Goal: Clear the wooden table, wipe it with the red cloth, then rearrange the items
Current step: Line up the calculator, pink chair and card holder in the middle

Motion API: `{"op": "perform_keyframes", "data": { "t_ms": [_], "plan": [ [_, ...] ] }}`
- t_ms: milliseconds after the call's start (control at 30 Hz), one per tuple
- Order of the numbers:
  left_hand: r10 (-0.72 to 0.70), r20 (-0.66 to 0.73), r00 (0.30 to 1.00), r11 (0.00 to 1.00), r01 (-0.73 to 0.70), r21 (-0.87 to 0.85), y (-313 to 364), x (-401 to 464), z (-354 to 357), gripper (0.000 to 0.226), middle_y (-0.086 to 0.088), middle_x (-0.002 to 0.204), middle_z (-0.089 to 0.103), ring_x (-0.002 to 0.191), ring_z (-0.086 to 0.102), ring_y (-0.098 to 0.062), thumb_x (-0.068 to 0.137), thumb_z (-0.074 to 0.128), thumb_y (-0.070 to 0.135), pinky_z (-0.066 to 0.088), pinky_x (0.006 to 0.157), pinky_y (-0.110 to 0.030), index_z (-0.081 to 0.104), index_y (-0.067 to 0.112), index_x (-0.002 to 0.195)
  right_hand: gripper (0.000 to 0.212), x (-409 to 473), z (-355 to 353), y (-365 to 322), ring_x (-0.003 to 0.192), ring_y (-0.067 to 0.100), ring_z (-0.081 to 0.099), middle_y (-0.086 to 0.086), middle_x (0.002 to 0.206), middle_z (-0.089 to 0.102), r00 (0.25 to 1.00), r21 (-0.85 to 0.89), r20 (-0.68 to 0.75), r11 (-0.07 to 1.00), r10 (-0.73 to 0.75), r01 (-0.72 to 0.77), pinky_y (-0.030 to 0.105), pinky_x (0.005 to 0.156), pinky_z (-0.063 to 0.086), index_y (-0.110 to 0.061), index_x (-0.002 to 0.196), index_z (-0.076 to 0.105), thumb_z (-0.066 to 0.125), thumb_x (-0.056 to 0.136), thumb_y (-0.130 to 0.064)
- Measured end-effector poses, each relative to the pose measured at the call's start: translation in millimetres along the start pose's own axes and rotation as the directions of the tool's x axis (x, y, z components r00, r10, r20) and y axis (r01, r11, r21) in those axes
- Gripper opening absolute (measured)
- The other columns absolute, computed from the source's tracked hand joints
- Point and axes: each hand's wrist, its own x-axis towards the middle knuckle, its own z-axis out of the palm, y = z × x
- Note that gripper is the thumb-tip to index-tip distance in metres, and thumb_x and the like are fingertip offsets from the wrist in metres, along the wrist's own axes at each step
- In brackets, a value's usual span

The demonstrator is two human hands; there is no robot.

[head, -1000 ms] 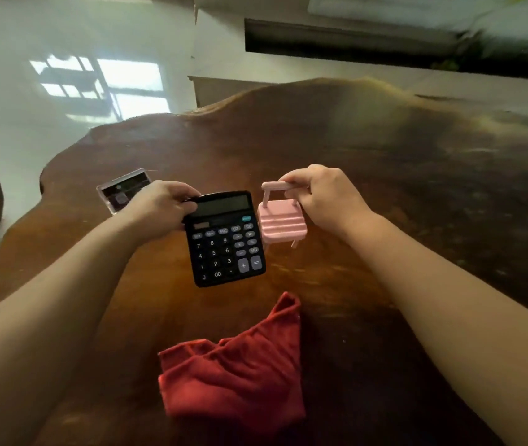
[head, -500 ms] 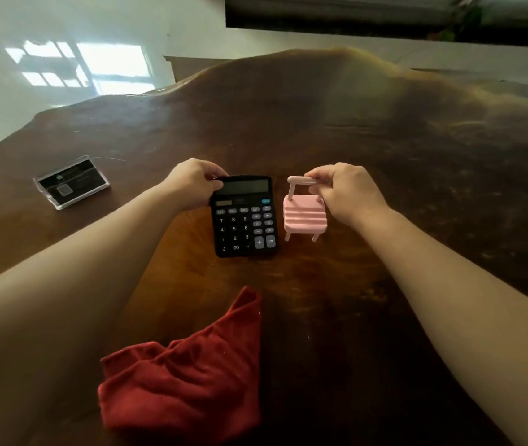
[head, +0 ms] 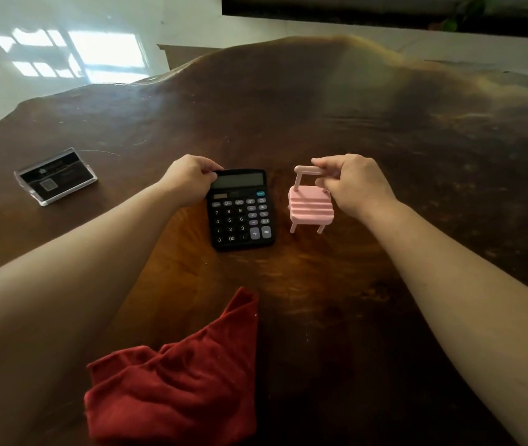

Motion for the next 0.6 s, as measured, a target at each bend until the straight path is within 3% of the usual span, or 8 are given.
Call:
{"op": "perform_keyframes", "data": {
  "t_ms": [167, 333, 467, 600],
  "plan": [
    [-0.013, 0.002, 1.0, 0.999, 0.013, -0.042, -10.5, -18.3, -7.3, 0.046, -0.002, 0.131, 0.065, 0.115, 0.061, -0.022, 0.095, 0.064, 0.03, 0.046, 0.097, -0.031, 0.056, 0.023, 0.14, 0.053, -5.1, -5.3, -11.0, 0.122, 0.026, 0.06, 0.003, 0.141, 0.06, 0.999, -0.142, 0.001, 0.988, -0.054, 0.054, 0.039, 0.093, 0.053, -0.029, 0.141, 0.058, 0.075, 0.09, -0.027],
    [0.028, -0.066, 0.997, 0.995, -0.021, 0.102, -34.8, -55.5, -37.7, 0.065, -0.002, 0.141, 0.055, 0.124, 0.055, -0.023, 0.09, 0.069, 0.043, 0.047, 0.101, -0.039, 0.043, 0.027, 0.147, 0.062, -9.4, 5.6, -50.8, 0.119, 0.026, 0.058, 0.004, 0.136, 0.06, 0.986, -0.316, 0.046, 0.934, -0.161, 0.167, 0.039, 0.082, 0.053, -0.03, 0.144, 0.051, 0.07, 0.088, -0.046],
    [-0.039, -0.087, 0.995, 0.968, 0.059, 0.243, -70.8, -85.6, -68.8, 0.078, -0.005, 0.147, 0.048, 0.129, 0.051, -0.029, 0.085, 0.073, 0.051, 0.048, 0.103, -0.046, 0.037, 0.029, 0.151, 0.059, -7.9, 29.5, -99.8, 0.122, 0.025, 0.054, 0.004, 0.137, 0.057, 0.96, -0.241, 0.162, 0.934, -0.228, 0.263, 0.046, 0.093, 0.052, -0.031, 0.145, 0.048, 0.067, 0.091, -0.043],
    [-0.174, -0.125, 0.977, 0.919, 0.206, 0.335, -116.5, -111.8, -97.6, 0.09, -0.01, 0.149, 0.046, 0.131, 0.048, -0.034, 0.079, 0.077, 0.057, 0.046, 0.104, -0.051, 0.034, 0.024, 0.151, 0.056, -0.9, 64.1, -156.5, 0.12, 0.025, 0.055, 0.004, 0.132, 0.057, 0.913, -0.157, 0.255, 0.918, -0.32, 0.365, 0.041, 0.095, 0.049, -0.028, 0.147, 0.048, 0.065, 0.095, -0.038]
  ]
}}
